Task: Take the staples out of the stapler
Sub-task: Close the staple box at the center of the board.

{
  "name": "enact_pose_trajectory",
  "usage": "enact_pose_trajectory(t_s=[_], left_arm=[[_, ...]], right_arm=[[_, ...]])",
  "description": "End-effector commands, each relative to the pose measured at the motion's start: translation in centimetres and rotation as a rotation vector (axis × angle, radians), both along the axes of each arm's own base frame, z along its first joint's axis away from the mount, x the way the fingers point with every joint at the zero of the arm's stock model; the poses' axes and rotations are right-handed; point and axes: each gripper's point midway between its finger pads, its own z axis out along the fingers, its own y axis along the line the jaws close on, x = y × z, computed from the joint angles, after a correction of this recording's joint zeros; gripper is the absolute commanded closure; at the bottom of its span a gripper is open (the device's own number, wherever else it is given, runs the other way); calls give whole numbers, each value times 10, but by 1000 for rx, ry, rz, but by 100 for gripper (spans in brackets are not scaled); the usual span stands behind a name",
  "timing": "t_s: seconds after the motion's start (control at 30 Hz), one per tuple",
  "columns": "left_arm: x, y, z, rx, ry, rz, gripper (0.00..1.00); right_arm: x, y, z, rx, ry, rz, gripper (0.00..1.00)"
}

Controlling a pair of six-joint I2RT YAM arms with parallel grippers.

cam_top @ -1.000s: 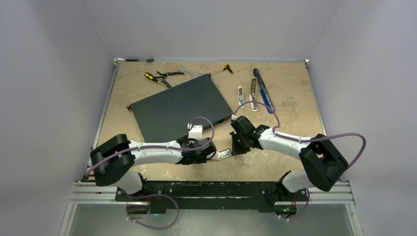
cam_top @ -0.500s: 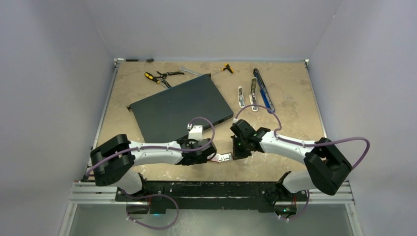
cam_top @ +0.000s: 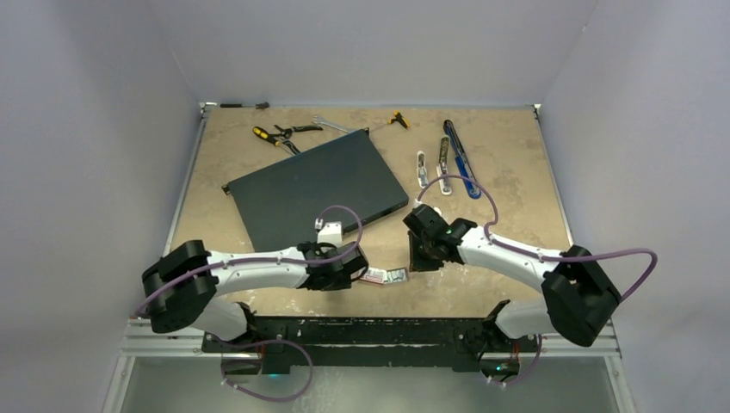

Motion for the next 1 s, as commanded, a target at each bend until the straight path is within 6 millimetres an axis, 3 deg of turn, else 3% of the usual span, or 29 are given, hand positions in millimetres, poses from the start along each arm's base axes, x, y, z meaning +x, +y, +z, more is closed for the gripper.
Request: enact_pose_trajectory(t_s=[0.0, 0.07, 0.13, 0.23, 0.33, 0.5, 0.77, 0.97], left_arm=[[23, 11, 24, -25, -71, 17, 52], [37, 14, 37, -54, -110, 31, 52], [52, 20, 53, -85, -156, 54, 52], [66, 25, 72, -110, -218, 80, 52], [74, 28, 82, -116, -252, 94, 52], [81, 34, 85, -111, -261, 112, 52], [82, 39, 82, -115, -254, 121, 52], [82, 41, 79, -110, -249, 127, 52]], right_arm=[[9, 5, 20, 31, -59, 39, 68], [13, 13, 31, 71, -104, 86, 59], [15, 20, 41, 116, -129, 123, 56], [9, 35, 55, 206, -130, 157, 68], [-11, 56, 62, 269, -111, 182, 71], [-44, 69, 48, 265, -52, 144, 69], [-57, 97, 31, 238, -42, 126, 69], [-51, 88, 4, 103, -39, 89, 71]])
